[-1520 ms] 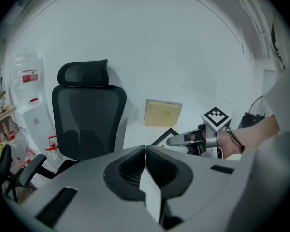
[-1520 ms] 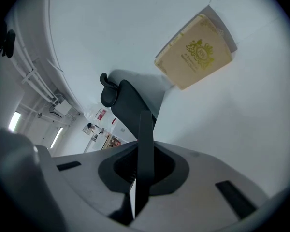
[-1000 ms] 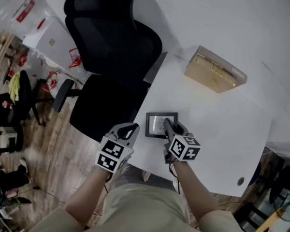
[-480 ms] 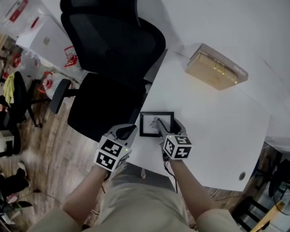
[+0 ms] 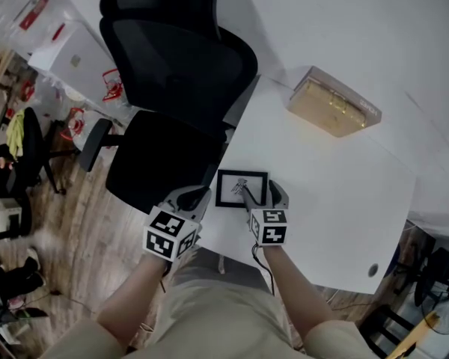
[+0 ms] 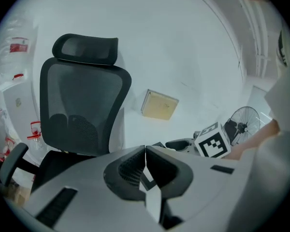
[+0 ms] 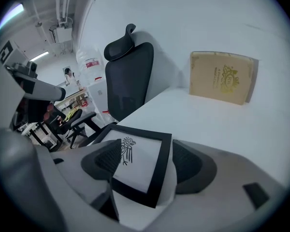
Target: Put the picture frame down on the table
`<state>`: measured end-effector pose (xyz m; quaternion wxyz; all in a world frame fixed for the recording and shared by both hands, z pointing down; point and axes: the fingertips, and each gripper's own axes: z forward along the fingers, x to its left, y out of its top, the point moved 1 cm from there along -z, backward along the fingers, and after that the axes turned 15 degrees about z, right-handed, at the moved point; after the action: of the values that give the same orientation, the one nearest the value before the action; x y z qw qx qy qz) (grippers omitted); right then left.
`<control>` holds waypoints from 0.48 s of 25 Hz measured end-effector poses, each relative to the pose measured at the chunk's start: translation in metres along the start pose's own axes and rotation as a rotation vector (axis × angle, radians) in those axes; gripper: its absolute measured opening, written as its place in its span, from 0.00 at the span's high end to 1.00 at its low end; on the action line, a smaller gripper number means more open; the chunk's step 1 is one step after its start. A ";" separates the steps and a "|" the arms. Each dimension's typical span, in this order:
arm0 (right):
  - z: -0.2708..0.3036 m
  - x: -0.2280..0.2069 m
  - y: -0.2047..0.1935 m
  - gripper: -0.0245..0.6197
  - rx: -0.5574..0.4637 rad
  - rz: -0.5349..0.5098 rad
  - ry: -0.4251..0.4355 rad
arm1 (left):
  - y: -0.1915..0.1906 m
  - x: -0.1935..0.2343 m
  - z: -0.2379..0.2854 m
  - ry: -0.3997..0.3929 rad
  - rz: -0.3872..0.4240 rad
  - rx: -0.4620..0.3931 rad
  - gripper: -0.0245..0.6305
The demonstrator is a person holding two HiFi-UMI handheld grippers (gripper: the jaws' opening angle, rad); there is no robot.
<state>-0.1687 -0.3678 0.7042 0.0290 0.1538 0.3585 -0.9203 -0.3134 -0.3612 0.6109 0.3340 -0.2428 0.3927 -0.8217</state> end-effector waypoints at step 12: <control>-0.084 0.021 0.072 0.62 -0.167 0.017 0.142 | 0.038 -0.016 -0.030 0.048 0.086 -0.028 0.93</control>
<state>-0.1544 -0.3635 0.5928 0.0244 0.2186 0.4337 -0.8738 -0.3096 -0.3527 0.5609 0.3561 -0.2103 0.4221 -0.8067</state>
